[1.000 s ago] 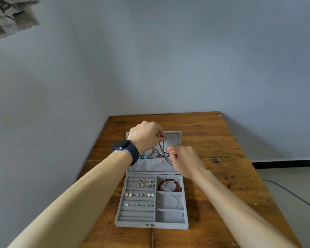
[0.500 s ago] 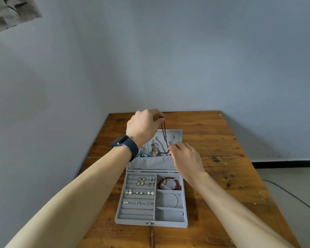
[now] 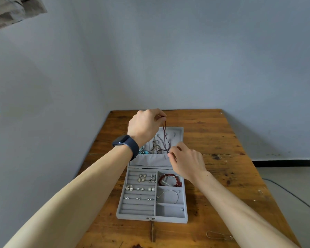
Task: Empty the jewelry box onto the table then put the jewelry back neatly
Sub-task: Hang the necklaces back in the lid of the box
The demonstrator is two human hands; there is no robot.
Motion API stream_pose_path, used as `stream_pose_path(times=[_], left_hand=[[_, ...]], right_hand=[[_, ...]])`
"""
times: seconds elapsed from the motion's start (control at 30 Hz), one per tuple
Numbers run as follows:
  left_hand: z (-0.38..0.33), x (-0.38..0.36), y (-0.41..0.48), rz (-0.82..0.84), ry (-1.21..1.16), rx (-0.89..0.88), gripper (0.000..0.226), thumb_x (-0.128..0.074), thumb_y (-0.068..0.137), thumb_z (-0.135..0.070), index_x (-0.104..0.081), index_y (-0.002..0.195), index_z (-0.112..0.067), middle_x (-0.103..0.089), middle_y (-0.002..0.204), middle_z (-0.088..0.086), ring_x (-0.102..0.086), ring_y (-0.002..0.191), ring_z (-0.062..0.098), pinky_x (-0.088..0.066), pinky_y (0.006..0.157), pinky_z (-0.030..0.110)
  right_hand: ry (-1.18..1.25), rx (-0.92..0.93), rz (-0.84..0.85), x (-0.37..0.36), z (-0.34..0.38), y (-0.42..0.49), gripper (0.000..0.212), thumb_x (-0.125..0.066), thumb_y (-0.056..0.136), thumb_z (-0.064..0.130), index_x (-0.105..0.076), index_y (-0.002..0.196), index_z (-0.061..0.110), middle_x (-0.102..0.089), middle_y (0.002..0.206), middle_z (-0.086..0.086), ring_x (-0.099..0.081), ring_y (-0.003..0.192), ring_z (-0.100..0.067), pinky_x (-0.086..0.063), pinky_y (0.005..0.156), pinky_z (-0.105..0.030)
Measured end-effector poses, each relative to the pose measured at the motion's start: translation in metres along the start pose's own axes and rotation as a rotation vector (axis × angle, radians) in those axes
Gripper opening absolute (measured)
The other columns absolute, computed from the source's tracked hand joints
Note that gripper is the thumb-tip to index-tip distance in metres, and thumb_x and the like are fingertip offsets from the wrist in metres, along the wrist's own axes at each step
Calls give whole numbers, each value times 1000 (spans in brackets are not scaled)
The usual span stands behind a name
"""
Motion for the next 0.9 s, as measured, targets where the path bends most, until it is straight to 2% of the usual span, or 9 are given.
stream_pose_path(times=[0.1,0.23,0.3,0.37,0.43,0.57,0.73,0.83,0.9], left_hand=[[-1,-5,-4,75,58,-33,16,-61,97,-37,-72,107,-33,-72,102,-10,-66,90,12,-57,75,32],[-2,-11,-7,198,151,-80,17,-61,97,-36,-73,107,-32,-71,102,-10,-64,89,12,-49,67,26],[-3,-15,-8,261,220,-103,16,-62,96,-36,-73,107,-32,-71,104,-9,-64,91,14,-50,69,28],[-1,-20,-8,300,261,-120,15,-62,96,-35,-73,105,-33,-71,104,-9,-64,91,14,-51,70,29],[0,-26,-7,341,263,-123,14,-63,96,-34,-74,104,-33,-71,102,-8,-64,89,15,-52,69,30],[8,-35,-7,399,202,-78,14,-63,95,-35,-74,104,-34,-70,97,-5,-65,85,17,-59,74,37],[18,-35,-6,362,91,-62,7,-65,95,-31,-70,99,-30,-73,91,-12,-63,67,3,-60,72,36],[22,-33,-9,382,38,-58,6,-67,94,-33,-67,98,-30,-72,87,-15,-66,59,4,-61,68,36],[23,-33,-11,382,36,-59,8,-67,93,-36,-68,98,-30,-71,87,-16,-67,59,6,-60,67,37]], right_hand=[[132,-28,137,5,-1,2,25,-45,98,40,-58,104,20,-50,112,0,-62,71,-24,-54,60,-34],[200,-75,243,6,-5,5,25,-48,94,40,-54,113,24,-45,121,3,-60,90,-25,-47,72,-34],[359,-134,143,8,-10,4,24,-53,92,36,-57,113,26,-53,113,8,-60,93,-18,-46,74,-31],[511,-194,-59,13,-16,5,22,-62,90,34,-60,110,24,-61,100,11,-59,85,-9,-44,69,-24],[560,-223,-173,19,-17,10,24,-66,90,39,-63,108,24,-63,94,13,-57,79,-4,-40,64,-18],[591,-227,-140,22,-11,21,27,-67,89,48,-70,106,27,-65,96,13,-61,86,-4,-50,72,-24],[520,-208,-105,12,-12,27,20,-64,92,41,-72,106,30,-68,100,10,-62,93,-13,-50,73,-32],[490,-155,-174,7,-10,28,16,-64,93,31,-73,103,23,-68,100,4,-58,95,-19,-43,75,-32],[444,-126,-246,4,-9,28,14,-66,91,28,-73,100,20,-66,101,2,-56,94,-22,-46,78,-36]])
Point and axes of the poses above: each hand's wrist, its own y-axis towards the middle knuckle, its own x-axis out of the back of the hand, z = x × y, the point moved 2 cm from there along y, towards the middle knuckle
